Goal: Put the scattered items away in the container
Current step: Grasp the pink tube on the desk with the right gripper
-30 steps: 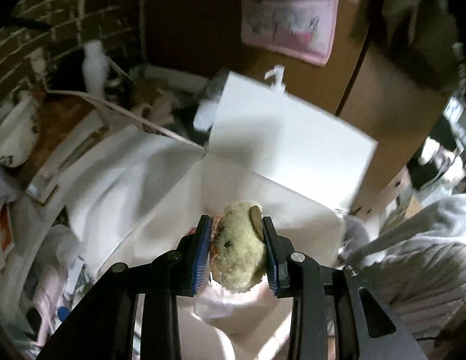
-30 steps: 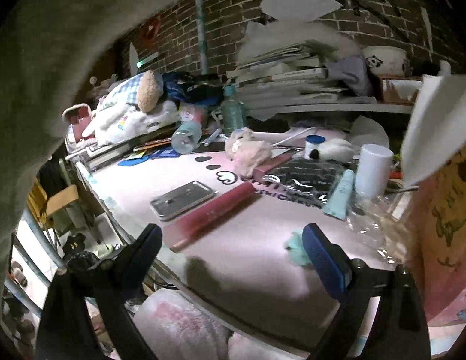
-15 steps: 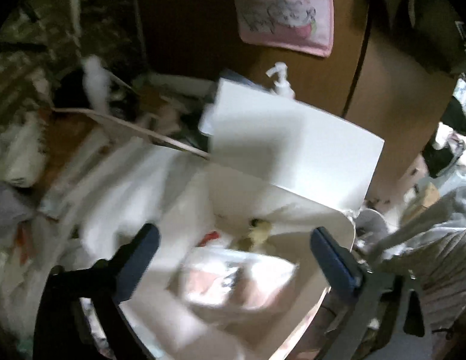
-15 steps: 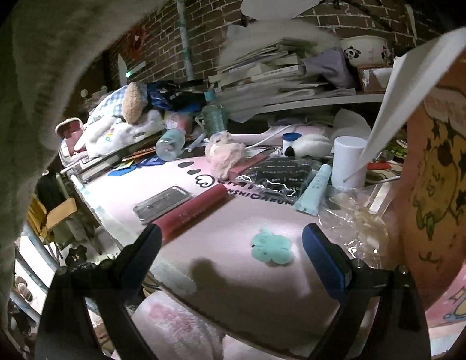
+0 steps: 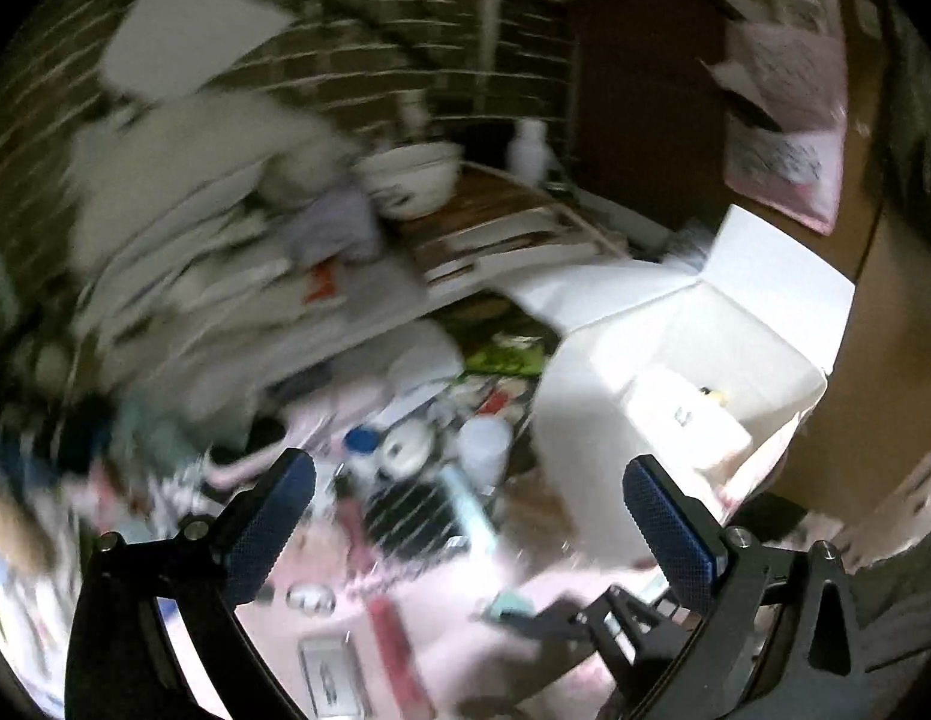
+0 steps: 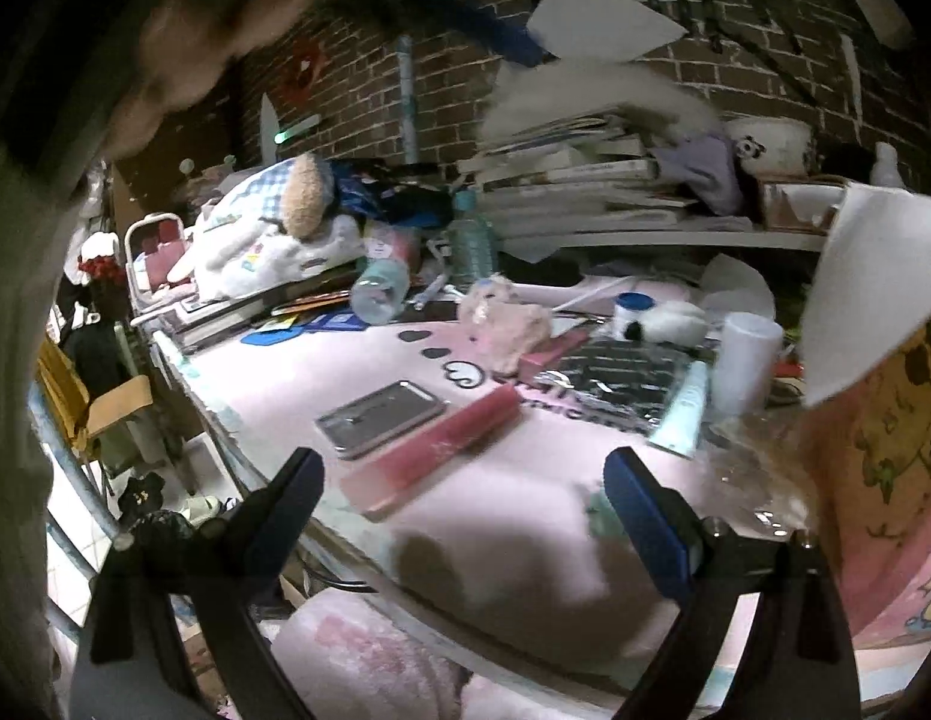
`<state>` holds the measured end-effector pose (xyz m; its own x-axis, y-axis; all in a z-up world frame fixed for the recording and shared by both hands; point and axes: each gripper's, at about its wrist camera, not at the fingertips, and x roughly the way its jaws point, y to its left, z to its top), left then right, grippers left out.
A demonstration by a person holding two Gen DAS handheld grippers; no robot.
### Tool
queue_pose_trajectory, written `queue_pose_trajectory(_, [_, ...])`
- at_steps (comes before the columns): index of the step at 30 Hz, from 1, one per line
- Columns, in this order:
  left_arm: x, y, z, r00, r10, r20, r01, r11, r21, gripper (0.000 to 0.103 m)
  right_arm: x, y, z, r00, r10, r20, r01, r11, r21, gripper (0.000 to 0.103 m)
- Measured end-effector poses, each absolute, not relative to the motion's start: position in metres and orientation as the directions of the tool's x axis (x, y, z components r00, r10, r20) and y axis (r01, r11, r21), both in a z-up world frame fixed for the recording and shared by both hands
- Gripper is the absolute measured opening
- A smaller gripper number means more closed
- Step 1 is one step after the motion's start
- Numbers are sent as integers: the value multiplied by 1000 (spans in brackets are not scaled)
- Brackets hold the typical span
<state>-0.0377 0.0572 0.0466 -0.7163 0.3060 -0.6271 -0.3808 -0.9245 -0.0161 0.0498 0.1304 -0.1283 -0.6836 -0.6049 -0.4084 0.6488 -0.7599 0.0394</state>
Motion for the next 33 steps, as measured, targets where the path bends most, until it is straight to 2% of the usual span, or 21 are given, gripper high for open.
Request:
queue_pose_trajectory(2, [-26, 37, 37, -740, 279, -612, -329, -944, -33, 103, 52, 120, -130, -683, -598, -420, 655, -756, 12, 93])
queue_pose_trajectory(5, [-10, 13, 24, -768, 229, -598, -247, -968, -53, 103, 53, 105, -134, -678, -584, -446, 661, -750, -21, 79])
queue_pose_trajectory(7, [-2, 0, 15, -777, 210, -593, -205, -976, -77, 103, 53, 97, -138, -682, -567, -462, 656, -754, -43, 66])
queue_pose_trajectory(9, [5, -13, 6, -785, 195, -588, -161, -981, -110, 103, 50, 92, -143, -683, -551, -479, 649, -759, -52, 62])
queue_pose_trajectory(12, [13, -29, -9, -789, 170, -590, -105, -984, -143, 103, 49, 94, -144, -694, -537, -479, 633, -772, -51, 59])
queue_pose_trajectory(14, [15, -37, -18, -790, 148, -595, -69, -986, -153, 103, 50, 99, -143, -715, -517, -471, 614, -786, -68, 53])
queue_pose_trajectory(19, [17, -45, -31, -785, 174, -595, -62, -977, -204, 103, 39, 125, -142, -748, -453, -485, 544, -837, -57, 52])
queue_pose_trajectory(23, [17, -45, -42, -780, 175, -601, -49, -974, -220, 103, 32, 138, -140, -745, -463, -481, 539, -842, -25, 52])
queue_pose_trajectory(25, [16, -45, -47, -775, 185, -604, -50, -971, -233, 103, 29, 134, -141, -737, -472, -484, 552, -833, -29, 43])
queue_pose_trajectory(29, [15, -42, -58, -763, 188, -618, -45, -970, -240, 103, 21, 126, -142, -728, -484, -486, 562, -827, -18, 37])
queue_pose_trajectory(32, [14, -39, -65, -754, 188, -630, -46, -971, -234, 103, 16, 122, -143, -725, -493, -480, 562, -827, 0, 29])
queue_pose_trajectory(33, [14, -38, -68, -752, 189, -631, -48, -971, -234, 103, 15, 121, -144, -727, -495, -476, 562, -827, 1, 23])
